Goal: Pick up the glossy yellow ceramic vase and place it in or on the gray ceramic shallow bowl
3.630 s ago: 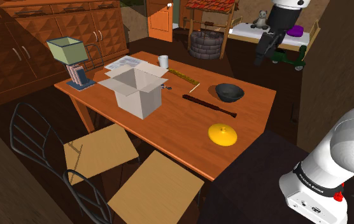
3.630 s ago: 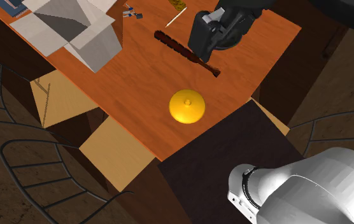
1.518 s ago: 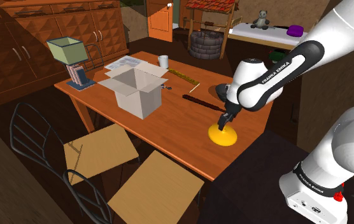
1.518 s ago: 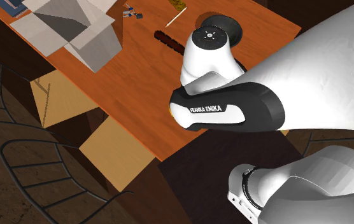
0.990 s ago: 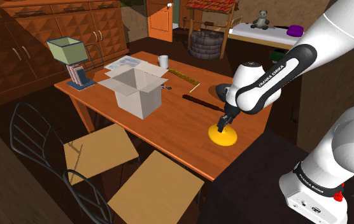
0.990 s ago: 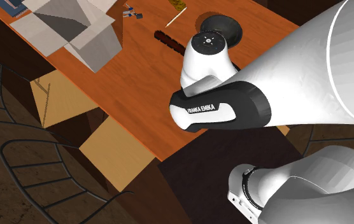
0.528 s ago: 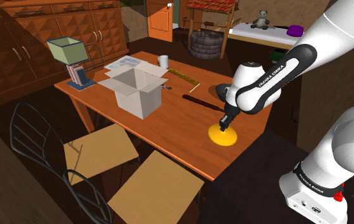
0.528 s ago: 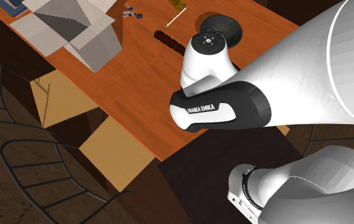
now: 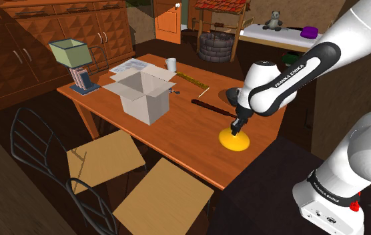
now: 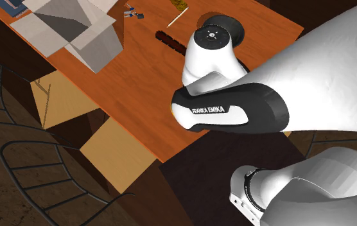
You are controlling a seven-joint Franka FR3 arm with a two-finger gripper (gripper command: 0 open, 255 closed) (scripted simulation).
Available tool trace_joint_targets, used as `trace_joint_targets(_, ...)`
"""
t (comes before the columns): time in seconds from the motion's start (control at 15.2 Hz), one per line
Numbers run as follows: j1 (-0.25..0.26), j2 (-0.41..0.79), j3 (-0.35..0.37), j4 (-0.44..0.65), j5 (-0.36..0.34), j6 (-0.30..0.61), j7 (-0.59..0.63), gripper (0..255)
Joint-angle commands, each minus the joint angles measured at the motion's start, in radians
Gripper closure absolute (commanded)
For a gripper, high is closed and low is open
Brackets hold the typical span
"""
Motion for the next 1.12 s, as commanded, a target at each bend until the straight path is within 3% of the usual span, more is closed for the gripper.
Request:
trace_joint_targets(0.0,-0.003,-0.036,0.003,0.002,-0.009,-0.038,0.009,255)
trace_joint_targets(1.06,-0.020,-0.270,0.014,0.064,-0.040,-0.334,0.038,255)
